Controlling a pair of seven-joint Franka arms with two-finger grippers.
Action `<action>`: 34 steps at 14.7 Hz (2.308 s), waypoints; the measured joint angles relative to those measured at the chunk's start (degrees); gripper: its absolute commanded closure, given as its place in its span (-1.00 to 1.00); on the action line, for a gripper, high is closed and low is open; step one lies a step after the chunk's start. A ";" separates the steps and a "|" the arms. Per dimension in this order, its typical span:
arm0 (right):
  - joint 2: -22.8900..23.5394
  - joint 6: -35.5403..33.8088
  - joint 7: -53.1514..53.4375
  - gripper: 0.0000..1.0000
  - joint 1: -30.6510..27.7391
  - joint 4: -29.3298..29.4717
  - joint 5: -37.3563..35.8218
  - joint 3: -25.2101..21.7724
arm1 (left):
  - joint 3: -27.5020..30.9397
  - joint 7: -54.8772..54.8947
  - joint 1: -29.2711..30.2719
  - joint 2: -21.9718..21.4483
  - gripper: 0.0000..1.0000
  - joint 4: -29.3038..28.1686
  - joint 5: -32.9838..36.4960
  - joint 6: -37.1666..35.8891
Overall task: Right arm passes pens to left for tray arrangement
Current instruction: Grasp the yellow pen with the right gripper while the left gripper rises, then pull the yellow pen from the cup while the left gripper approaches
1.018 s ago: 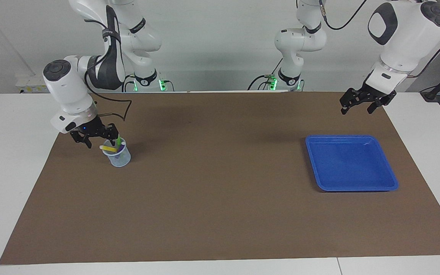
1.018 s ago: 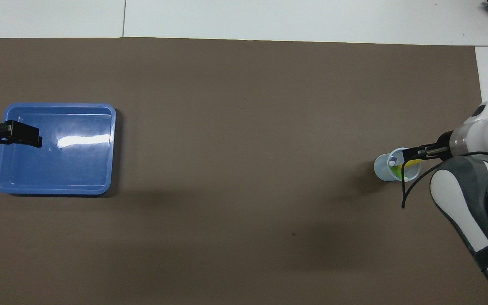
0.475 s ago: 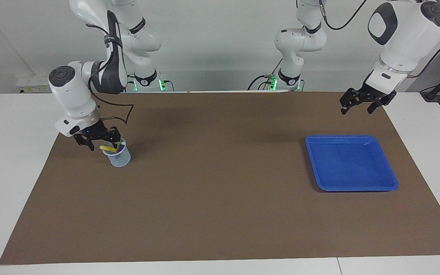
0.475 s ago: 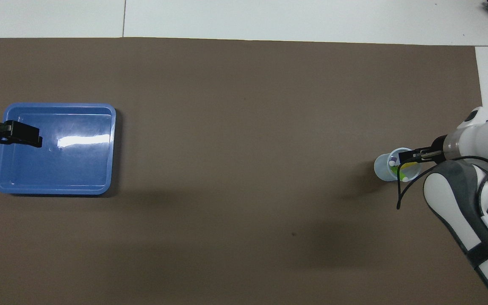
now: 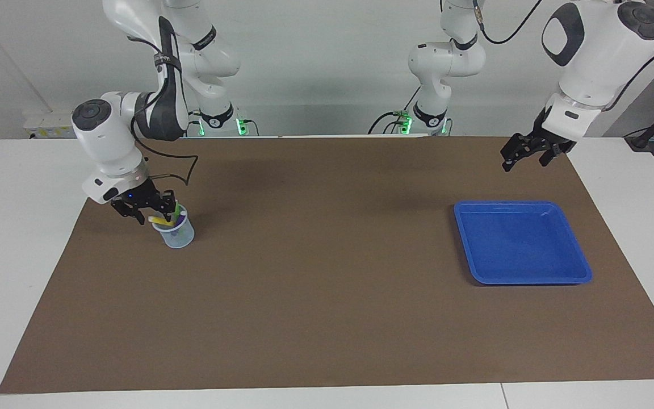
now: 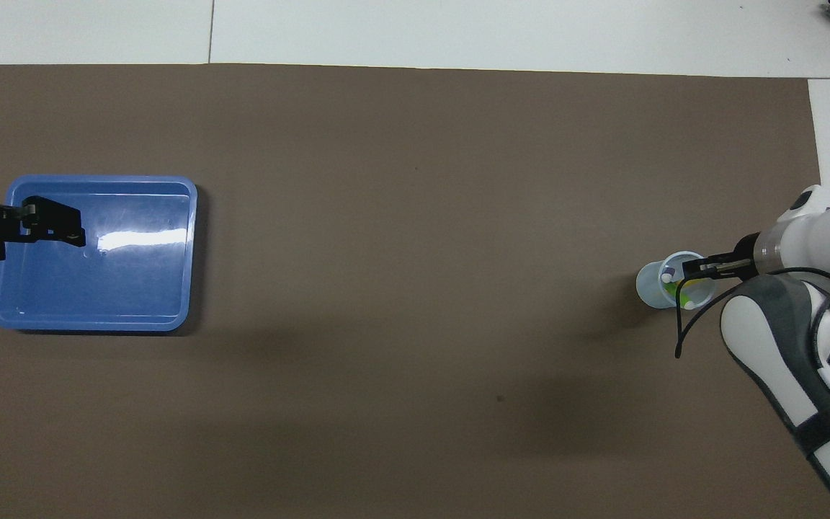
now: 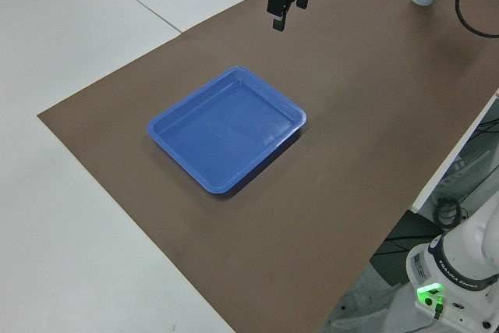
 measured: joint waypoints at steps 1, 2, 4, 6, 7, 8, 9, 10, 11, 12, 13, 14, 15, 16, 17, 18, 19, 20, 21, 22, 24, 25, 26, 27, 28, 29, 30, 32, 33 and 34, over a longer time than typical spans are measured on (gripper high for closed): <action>0.00 0.00 0.00 0.01 0.00 -0.04 0.00 0.00 | -1.20 -3.09 -0.04 -0.03 -1.00 0.00 0.00 0.00; 0.00 0.00 0.00 0.14 0.00 -0.07 0.00 0.00 | -2.48 -6.45 -0.10 -0.06 -1.00 0.00 0.00 0.00; 0.00 0.00 0.00 0.22 0.00 -0.07 0.00 0.00 | -4.51 -13.44 -0.36 -0.15 -1.00 0.01 0.00 0.01; 0.00 0.00 0.00 0.47 0.00 -0.08 0.00 0.00 | -5.91 -19.73 -0.64 -0.42 -1.00 0.11 -0.01 0.02; 0.00 0.01 0.00 0.49 0.00 -0.08 -0.01 0.00 | -6.72 -22.46 -0.65 -0.65 -1.00 0.27 -0.07 0.02; -0.06 0.01 0.00 0.66 -0.07 -0.06 -0.04 -0.05 | -7.65 -25.16 -0.66 -1.02 -1.00 0.44 -0.19 0.02; -0.08 0.01 0.00 0.85 -0.09 -0.06 -0.04 -0.05 | -8.75 -27.90 -0.68 -1.51 -1.00 0.60 -0.48 0.02; -0.26 0.06 0.00 0.95 -0.09 0.18 -0.03 -0.04 | -9.94 -30.45 -0.69 -2.00 -1.00 0.75 -0.98 0.02; -0.53 0.07 0.00 0.96 -0.07 0.31 0.00 -0.01 | -11.22 -33.17 -0.71 -2.51 -1.00 0.91 -1.71 0.03; -0.76 -0.06 0.00 1.00 -0.07 0.28 0.00 0.05 | -12.49 -36.15 -0.72 -3.07 -1.00 1.14 -2.65 0.03; -0.80 -0.06 0.00 1.00 -0.07 0.24 0.00 0.06 | -13.83 -39.51 -0.73 -3.59 -1.00 1.52 -3.53 0.05; -0.80 -0.06 0.00 1.00 -0.07 0.25 0.00 0.06 | -15.19 -43.56 -0.74 -4.08 -1.00 1.87 -3.91 0.12; -0.81 -0.06 0.00 1.00 -0.05 0.30 0.11 0.11 | -16.05 -47.04 -0.75 -4.48 -1.00 1.90 -4.12 0.19; -0.82 -0.10 0.00 1.00 -0.04 0.34 0.12 0.16 | -16.21 -49.45 -0.72 -4.79 -1.00 1.63 -4.53 0.21; -0.83 -0.25 0.00 1.00 -0.04 0.39 0.17 0.17 | -15.85 -50.50 -0.50 -5.11 -1.00 0.80 -5.07 0.21; -0.84 -0.53 0.00 1.00 -0.01 0.48 0.22 0.17 | -15.43 -50.82 -0.03 -5.44 -1.00 -0.25 -5.43 0.25; -0.85 -1.18 0.01 1.00 0.09 0.68 0.23 0.17 | -15.09 -50.83 0.39 -5.72 -1.00 -1.12 -5.63 0.39; -0.87 -2.39 0.03 1.00 0.14 1.06 0.23 0.18 | -14.91 -50.83 0.64 -5.96 -1.00 -1.86 -5.74 0.60; -0.90 -3.82 0.03 1.00 0.15 1.48 0.24 0.21 | -14.91 -50.86 0.82 -6.30 -1.00 -2.76 -5.79 1.08; -0.94 -5.19 0.03 1.00 0.15 1.91 0.24 0.23 | -14.92 -50.94 0.85 -6.81 -1.00 -4.02 -5.86 1.60; -1.20 -7.29 0.03 1.00 0.15 2.86 0.24 0.26 | -15.07 -51.07 0.84 -8.43 -1.00 -7.20 -6.02 2.39; -1.55 -7.89 0.03 1.00 0.15 3.19 0.24 0.30 | -15.17 -51.08 0.83 -9.31 -1.00 -8.69 -6.20 2.89; -2.11 -8.67 0.03 1.00 0.15 3.47 0.24 0.36 | -15.25 -51.10 0.82 -10.05 -1.00 -10.01 -6.81 3.59; -2.85 -9.73 0.03 1.00 0.16 3.75 0.24 0.44 | -15.32 -51.10 0.80 -10.68 -1.00 -11.20 -7.66 4.16; -3.59 -10.78 0.03 1.00 0.16 4.00 0.24 0.49 | -15.37 -51.10 0.78 -11.11 -1.00 -12.05 -8.45 4.77; -4.37 -11.80 0.03 1.00 0.16 4.22 0.24 0.53 | -15.38 -51.10 0.78 -11.39 -1.00 -12.62 -9.78 5.51; -5.12 -12.81 0.03 1.00 0.17 4.42 0.24 0.54 | -15.40 -51.15 0.78 -11.55 -1.00 -13.14 -11.22 6.70; -6.47 -15.14 0.03 1.00 0.19 5.01 0.24 0.58 | -15.43 -52.46 0.78 -11.73 -1.00 -14.68 -13.13 9.92; -7.03 -16.34 0.03 1.00 0.19 5.49 0.24 0.62 | -15.45 -54.11 0.77 -11.77 -1.00 -15.60 -13.82 11.42; -7.55 -17.38 0.03 1.00 0.19 6.03 0.24 0.65 | -15.46 -56.28 0.77 -11.78 -1.00 -16.52 -14.39 13.23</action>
